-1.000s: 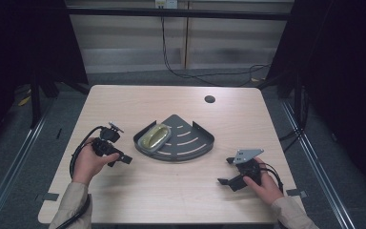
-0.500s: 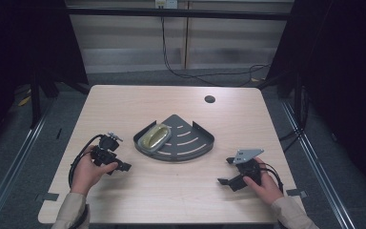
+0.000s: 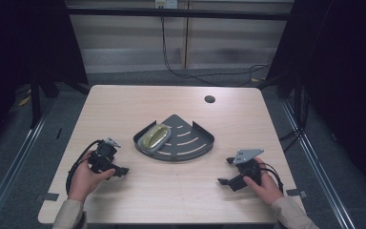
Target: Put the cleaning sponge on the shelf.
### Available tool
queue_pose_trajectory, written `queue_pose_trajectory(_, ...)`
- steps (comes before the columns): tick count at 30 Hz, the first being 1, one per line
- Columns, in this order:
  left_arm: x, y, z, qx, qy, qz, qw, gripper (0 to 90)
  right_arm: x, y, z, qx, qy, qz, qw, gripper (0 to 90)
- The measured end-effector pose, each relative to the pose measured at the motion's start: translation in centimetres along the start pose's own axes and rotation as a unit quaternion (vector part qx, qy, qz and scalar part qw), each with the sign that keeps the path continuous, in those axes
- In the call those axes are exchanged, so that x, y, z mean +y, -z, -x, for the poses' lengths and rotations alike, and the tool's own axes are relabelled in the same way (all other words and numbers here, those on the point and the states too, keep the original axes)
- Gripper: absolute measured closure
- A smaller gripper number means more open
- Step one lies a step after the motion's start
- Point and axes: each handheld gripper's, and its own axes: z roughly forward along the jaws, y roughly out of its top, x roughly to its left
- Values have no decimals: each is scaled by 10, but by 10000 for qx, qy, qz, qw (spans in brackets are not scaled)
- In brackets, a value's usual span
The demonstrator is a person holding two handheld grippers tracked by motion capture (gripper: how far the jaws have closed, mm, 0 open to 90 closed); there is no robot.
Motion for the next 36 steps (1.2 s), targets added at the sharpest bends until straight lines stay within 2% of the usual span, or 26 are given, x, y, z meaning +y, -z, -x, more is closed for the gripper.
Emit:
queue_pose_trajectory(4,-3,-1,1,34,-99,81,9999,161,0,0,0,0,2,0,10000,106)
queue_pose_trajectory(5,-4,-1,1,61,-229,105,9997,150,0,0,0,0,-2,0,10000,106)
queue_pose_trajectory(6,-4,-1,1,61,-229,105,9997,148,0,0,0,0,-2,0,10000,106)
queue_pose_trajectory(8,-7,-2,3,145,-354,168,9991,146,0,0,0,0,2,0,10000,106)
queue_pose_trajectory(13,-11,-2,3,115,-294,351,9989,142,0,0,0,-4,-4,0,10000,106)
queue_pose_trajectory(16,-13,-2,3,144,-314,427,9985,138,0,0,0,-8,2,1,10000,106)
queue_pose_trajectory(18,-14,-2,3,81,-357,407,9985,135,0,0,0,-11,-2,0,10000,106)
queue_pose_trajectory(19,-15,-3,4,135,-319,494,9982,129,0,0,0,-16,-7,3,10000,106)
queue_pose_trajectory(22,-18,-3,4,108,-355,571,9977,107,0,0,0,-12,-3,1,10000,106)
queue_pose_trajectory(25,-22,-5,6,116,-352,740,9966,78,0,0,0,-12,-2,0,10000,106)
queue_pose_trajectory(31,-26,-5,6,90,-426,853,9954,45,0,0,0,-11,-3,0,10000,106)
queue_pose_trajectory(36,-32,-8,6,49,-476,1090,9929,15,0,0,0,-11,-4,0,10000,107)
